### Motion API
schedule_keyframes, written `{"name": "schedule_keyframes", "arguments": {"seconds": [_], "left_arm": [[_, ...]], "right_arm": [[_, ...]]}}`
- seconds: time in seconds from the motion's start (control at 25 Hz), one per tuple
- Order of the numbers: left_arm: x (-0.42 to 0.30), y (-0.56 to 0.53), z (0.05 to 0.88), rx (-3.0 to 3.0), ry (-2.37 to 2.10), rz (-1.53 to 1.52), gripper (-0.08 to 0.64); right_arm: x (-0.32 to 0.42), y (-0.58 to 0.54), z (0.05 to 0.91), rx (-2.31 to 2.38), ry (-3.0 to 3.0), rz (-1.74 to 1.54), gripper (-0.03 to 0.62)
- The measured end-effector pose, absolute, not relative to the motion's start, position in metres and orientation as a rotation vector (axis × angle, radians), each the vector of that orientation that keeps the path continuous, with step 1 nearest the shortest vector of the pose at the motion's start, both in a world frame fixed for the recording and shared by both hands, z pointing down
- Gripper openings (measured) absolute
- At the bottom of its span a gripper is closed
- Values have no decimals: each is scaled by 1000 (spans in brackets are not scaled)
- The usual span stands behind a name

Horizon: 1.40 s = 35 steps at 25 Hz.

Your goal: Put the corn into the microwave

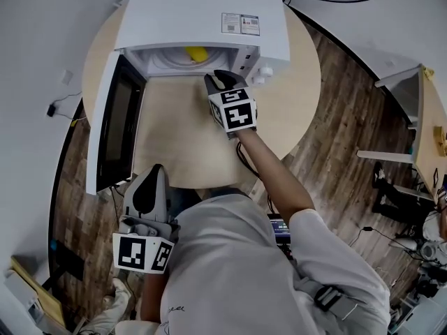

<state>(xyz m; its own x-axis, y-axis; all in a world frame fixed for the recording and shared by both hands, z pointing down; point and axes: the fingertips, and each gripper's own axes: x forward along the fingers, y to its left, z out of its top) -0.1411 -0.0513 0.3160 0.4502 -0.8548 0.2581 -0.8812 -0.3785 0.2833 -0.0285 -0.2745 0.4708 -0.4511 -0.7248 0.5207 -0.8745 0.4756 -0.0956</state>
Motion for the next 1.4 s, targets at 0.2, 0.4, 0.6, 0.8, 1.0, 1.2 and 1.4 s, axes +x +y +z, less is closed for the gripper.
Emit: {"name": "schedule_keyframes", "arguments": {"seconds": [0.2,0.4,0.6,0.8,1.0,1.2,1.4], "left_arm": [[-138,-51,311,2341,-1483,83,-8],[-135,-48,315,2329,-1480,68,-8],[-131,-48,318,2311,-1506,84,-9],[-132,-49,319,2293,-1536,80,-9],[-136,-48,321,2268,-1568,74,-9],[-140,-41,326,2246,-1592,82,-10],[-140,-34,328,2218,-1591,46,-9]], "right_arm": [[-17,-265,456,1335,-2339,489,49],[-10,-246,455,1292,-2347,524,48],[-4,-229,445,1258,-2368,532,32],[5,-209,434,1256,-2386,550,12],[12,-186,425,1241,-2406,577,12],[22,-160,414,1230,-2434,606,12],[27,-137,408,1219,-2446,616,12]]}}
